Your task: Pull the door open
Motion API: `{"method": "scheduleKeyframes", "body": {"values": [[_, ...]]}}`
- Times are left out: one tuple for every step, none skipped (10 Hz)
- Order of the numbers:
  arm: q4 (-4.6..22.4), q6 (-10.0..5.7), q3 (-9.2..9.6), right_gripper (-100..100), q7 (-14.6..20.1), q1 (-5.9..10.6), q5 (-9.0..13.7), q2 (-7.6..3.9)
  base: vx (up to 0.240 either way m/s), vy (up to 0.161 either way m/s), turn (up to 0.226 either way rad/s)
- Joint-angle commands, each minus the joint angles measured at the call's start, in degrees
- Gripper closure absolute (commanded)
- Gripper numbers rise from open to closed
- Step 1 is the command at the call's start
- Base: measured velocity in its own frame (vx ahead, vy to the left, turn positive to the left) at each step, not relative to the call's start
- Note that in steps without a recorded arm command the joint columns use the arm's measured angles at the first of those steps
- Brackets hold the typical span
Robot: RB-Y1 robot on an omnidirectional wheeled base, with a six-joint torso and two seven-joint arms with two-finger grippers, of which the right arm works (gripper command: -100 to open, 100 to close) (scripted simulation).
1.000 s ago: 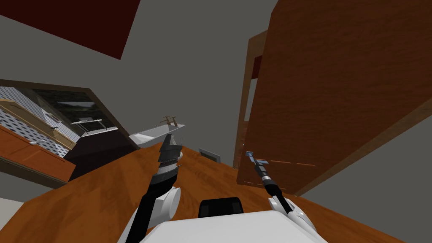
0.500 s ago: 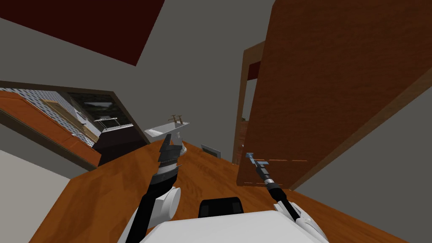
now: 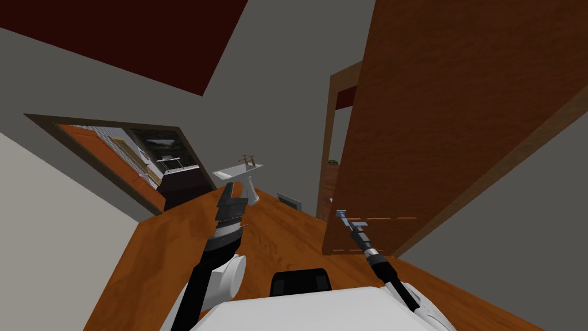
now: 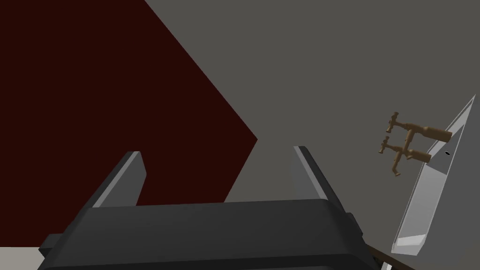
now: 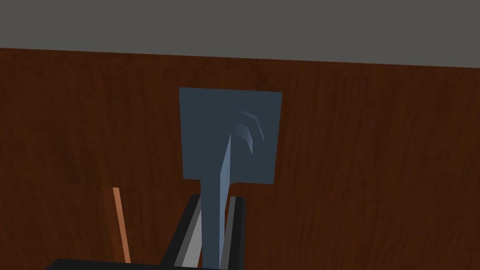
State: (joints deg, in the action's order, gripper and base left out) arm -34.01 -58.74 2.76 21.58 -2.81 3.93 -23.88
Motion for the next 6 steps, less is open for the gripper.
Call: {"method": "scheduleKeyframes", "body": {"values": [[1.36, -1.81, 0.55, 100, 0.60, -0.24, -0.31, -0.34, -0.198, -0.049, 0.071], [1.27, -2.57, 0.93, 100, 1.08, -0.78, -0.52, -0.75, -0.157, -0.062, 0.082], [1.19, -3.26, 1.27, 100, 1.51, -1.28, -0.70, -1.13, -0.184, -0.075, 0.115], [1.11, -4.05, 1.66, 100, 2.01, -1.84, -0.91, -1.55, -0.176, -0.086, 0.132], [1.32, -3.53, 1.48, 100, 1.60, -1.44, -0.81, -1.14, -0.073, -0.035, 0.033], [1.80, -5.29, 1.88, 100, 2.19, -2.52, -0.90, -1.67, -0.161, -0.056, 0.254]]}}
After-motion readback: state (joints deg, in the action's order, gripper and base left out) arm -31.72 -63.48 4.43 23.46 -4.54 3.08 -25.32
